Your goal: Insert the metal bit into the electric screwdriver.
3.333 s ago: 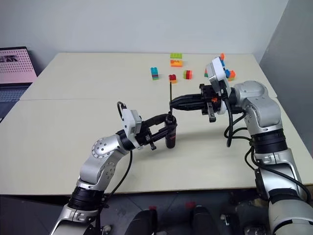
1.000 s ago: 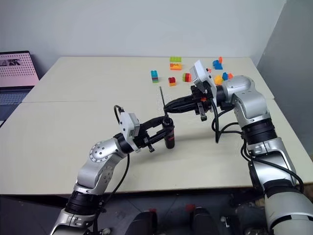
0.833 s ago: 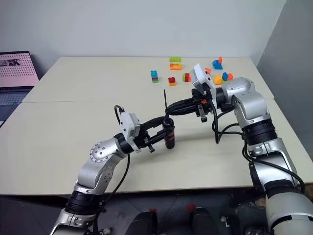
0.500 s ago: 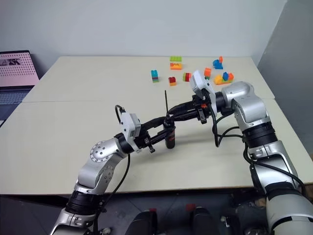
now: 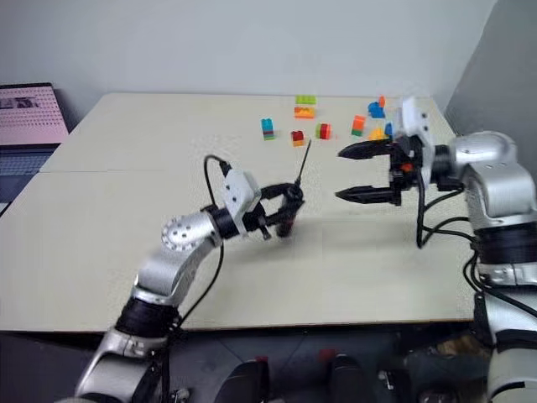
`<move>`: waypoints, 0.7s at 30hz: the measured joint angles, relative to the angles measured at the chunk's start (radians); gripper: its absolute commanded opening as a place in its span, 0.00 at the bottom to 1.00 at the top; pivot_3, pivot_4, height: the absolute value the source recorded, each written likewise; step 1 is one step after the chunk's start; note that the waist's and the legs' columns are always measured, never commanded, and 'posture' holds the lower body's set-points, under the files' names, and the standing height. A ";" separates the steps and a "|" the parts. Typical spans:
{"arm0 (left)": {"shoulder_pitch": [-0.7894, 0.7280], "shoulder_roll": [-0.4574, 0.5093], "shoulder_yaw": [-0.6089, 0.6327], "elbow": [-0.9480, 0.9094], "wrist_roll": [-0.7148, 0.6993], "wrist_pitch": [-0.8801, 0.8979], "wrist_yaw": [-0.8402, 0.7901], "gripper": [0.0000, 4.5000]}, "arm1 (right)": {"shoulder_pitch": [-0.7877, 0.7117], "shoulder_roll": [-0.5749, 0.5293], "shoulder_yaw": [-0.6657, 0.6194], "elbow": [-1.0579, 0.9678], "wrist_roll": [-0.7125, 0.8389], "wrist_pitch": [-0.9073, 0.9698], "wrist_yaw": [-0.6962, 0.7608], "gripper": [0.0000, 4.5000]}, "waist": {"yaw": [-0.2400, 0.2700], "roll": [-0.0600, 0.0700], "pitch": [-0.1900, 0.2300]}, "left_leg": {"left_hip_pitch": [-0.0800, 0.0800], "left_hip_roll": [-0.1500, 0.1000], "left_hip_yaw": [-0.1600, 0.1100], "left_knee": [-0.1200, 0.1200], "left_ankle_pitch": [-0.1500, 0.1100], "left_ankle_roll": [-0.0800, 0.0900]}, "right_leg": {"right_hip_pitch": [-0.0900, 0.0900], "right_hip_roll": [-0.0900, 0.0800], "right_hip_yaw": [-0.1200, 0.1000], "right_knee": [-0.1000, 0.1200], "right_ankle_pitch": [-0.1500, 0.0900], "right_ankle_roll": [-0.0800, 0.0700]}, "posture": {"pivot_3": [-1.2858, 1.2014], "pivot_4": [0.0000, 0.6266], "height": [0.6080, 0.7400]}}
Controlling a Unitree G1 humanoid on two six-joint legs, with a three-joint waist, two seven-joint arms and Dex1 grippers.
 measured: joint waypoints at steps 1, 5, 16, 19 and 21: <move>-0.059 0.031 -0.035 0.028 0.032 0.000 -0.029 0.36 | 0.044 -0.021 -0.023 -0.038 0.000 0.005 -0.020 0.90 | 0.003 -0.001 0.000 | -0.003 0.000 -0.002 0.000 0.000 0.000 | -0.002 0.001 -0.002 0.000 0.002 0.004 | 0.52 0.24 1.00; -0.243 0.134 -0.137 0.186 0.170 0.004 -0.170 0.36 | 0.181 -0.112 -0.114 -0.187 0.005 0.043 -0.087 0.90 | 0.004 0.002 0.001 | -0.014 0.000 0.000 0.000 0.000 0.000 | -0.014 0.001 0.000 0.000 0.003 0.005 | 0.52 0.24 1.00; -0.486 -0.029 -0.400 0.744 0.430 -0.365 -0.345 0.36 | 0.427 -0.291 -0.142 -0.463 -0.062 0.061 -0.146 0.90 | -0.007 0.001 0.001 | -0.014 -0.001 0.002 0.001 0.000 0.000 | -0.015 0.000 0.003 0.000 0.001 0.008 | 0.52 0.24 1.00; -0.537 -0.073 -0.410 0.859 0.468 -0.433 -0.366 0.44 | 0.446 -0.299 -0.145 -0.501 -0.056 0.064 -0.155 0.90 | -0.004 0.001 0.001 | -0.015 -0.001 0.002 0.001 0.000 0.000 | -0.014 0.000 0.001 0.000 0.001 0.008 | 0.52 0.24 1.00; -0.567 -0.098 -0.415 0.923 0.483 -0.467 -0.377 0.53 | 0.471 -0.301 -0.148 -0.528 -0.040 0.076 -0.158 0.90 | 0.001 0.001 0.001 | -0.015 -0.001 0.002 0.001 0.000 0.000 | -0.014 0.000 0.001 0.000 0.001 0.008 | 0.52 0.24 1.00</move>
